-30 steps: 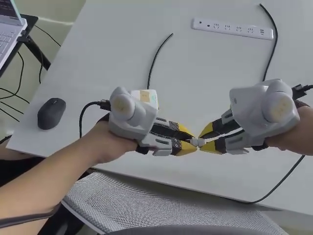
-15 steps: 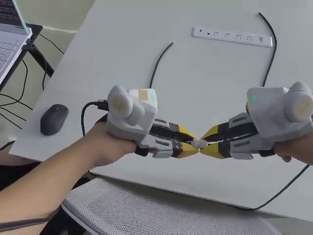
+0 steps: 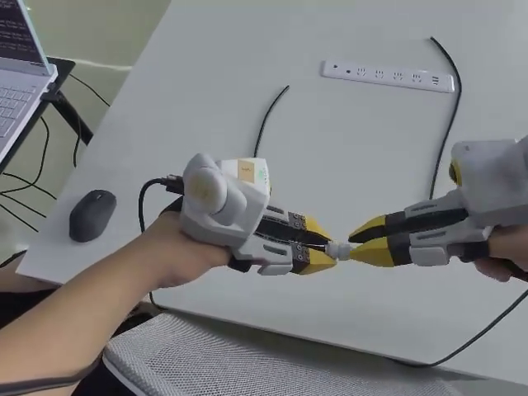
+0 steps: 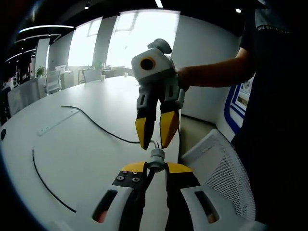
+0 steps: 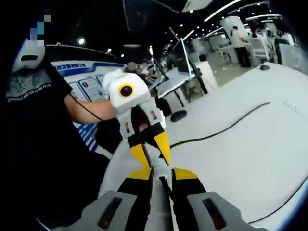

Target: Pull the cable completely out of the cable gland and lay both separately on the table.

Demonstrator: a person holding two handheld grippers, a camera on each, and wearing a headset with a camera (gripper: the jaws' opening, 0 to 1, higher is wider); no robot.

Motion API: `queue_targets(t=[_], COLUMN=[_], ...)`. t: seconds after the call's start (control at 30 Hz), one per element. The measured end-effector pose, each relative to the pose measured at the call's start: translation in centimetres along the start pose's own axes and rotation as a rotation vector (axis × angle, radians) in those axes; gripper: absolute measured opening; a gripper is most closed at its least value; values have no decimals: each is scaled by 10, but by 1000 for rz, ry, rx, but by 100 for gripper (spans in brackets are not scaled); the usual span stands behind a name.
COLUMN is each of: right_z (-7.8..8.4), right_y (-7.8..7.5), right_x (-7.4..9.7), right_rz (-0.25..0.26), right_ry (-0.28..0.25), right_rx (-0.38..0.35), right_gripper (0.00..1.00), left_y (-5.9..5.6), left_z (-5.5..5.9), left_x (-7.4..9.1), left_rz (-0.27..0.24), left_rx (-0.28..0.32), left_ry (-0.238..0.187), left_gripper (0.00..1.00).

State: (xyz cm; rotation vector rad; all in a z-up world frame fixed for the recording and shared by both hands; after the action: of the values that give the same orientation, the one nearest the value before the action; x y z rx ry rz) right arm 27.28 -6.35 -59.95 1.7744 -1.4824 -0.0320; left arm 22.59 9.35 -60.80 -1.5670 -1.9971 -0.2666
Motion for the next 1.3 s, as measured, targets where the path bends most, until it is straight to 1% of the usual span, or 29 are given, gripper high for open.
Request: queue_targets(t=[0.03, 0.07, 0.17, 0.23, 0.3, 0.33, 0.43, 0.5, 0.6, 0.7, 0.87, 0.9, 0.93, 0.97, 1.03, 1.07, 1.1, 1.13, 1.23, 1.27, 1.3], right_z=[0, 2, 4, 6, 7, 8, 11, 11, 12, 12, 11, 11, 11, 11, 11, 11, 10, 9, 8, 7, 7], right_y=[0, -3, -6, -4, -5, -4, -7, -7, -8, -6, -6, -5, -5, -4, -3, -3, -3, -2, 1, 2, 4], right_x=[0, 0, -4, -6, -9, -10, -13, -14, -16, -16, -17, -17, -17, -18, -18, -17, -17, -17, -17, -17, -17], right_rz=[-21, -32, -40, -72, -78, -92, -104, -136, -149, -160, -155, -146, -141, -131, -109, -99, -85, -62, -28, -8, 2], right_ry=[2, 18, 27, 38, 29, 29, 27, 23, 33, 49, 63, 65, 67, 71, 69, 69, 68, 69, 75, 79, 84], right_rx=[-28, -41, -45, -91, -85, -96, -124, -153, -162, -152, -137, -109, -101, -92, -43, -30, -10, 29, 72, 104, 124], right_gripper=[12, 13, 13, 15, 14, 14, 12, 10, 9, 9, 8, 8, 8, 7, 7, 7, 7, 7, 7, 7, 7], left_y=[0, 0, 0, 0, 0, 0, 0, 0, 0, -1, -1, -1, -1, -1, 0, 1, 1, 3, 3, 4, 3], left_z=[0, 0, 0, 0, 0, 0, -1, -1, 0, 0, 1, 1, 2, 2, 3, 3, 4, 4, 4, 4, 4], left_x=[0, 0, 0, 0, 0, 0, 0, 0, 0, -1, -1, -1, -2, -2, -2, -2, -2, -1, -1, -1, -1], left_rz=[-3, -4, -10, -10, -13, -14, -13, -15, -13, -11, -10, -9, -8, -8, -7, -5, -5, -3, -2, -1, 4], left_rx=[-9, -9, -32, -34, -41, -41, -45, -51, -58, -69, -68, -66, -63, -60, -54, -43, -38, -26, -15, -10, -2], left_ry=[1, 2, 6, 9, 10, 9, 5, 9, 16, 22, 27, 27, 28, 29, 32, 31, 29, 27, 20, 19, 18], left_gripper=[15, 15, 15, 15, 15, 15, 15, 15, 15, 15, 15, 14, 14, 14, 14, 15, 15, 15, 15, 15, 15])
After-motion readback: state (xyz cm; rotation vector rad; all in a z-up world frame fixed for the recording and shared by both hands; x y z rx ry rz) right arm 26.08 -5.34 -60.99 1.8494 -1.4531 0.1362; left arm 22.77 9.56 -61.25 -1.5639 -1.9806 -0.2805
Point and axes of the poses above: the centre of the closed fingertips' face, and the gripper's own axes: x roughly backward along the fingers, y roughly to its left, z roughly out of its underside, the point moved 9 cm from there along x, roughly backward along the fingers, and after that the axes turned 7 degrees about y, right-handed, at the moved point
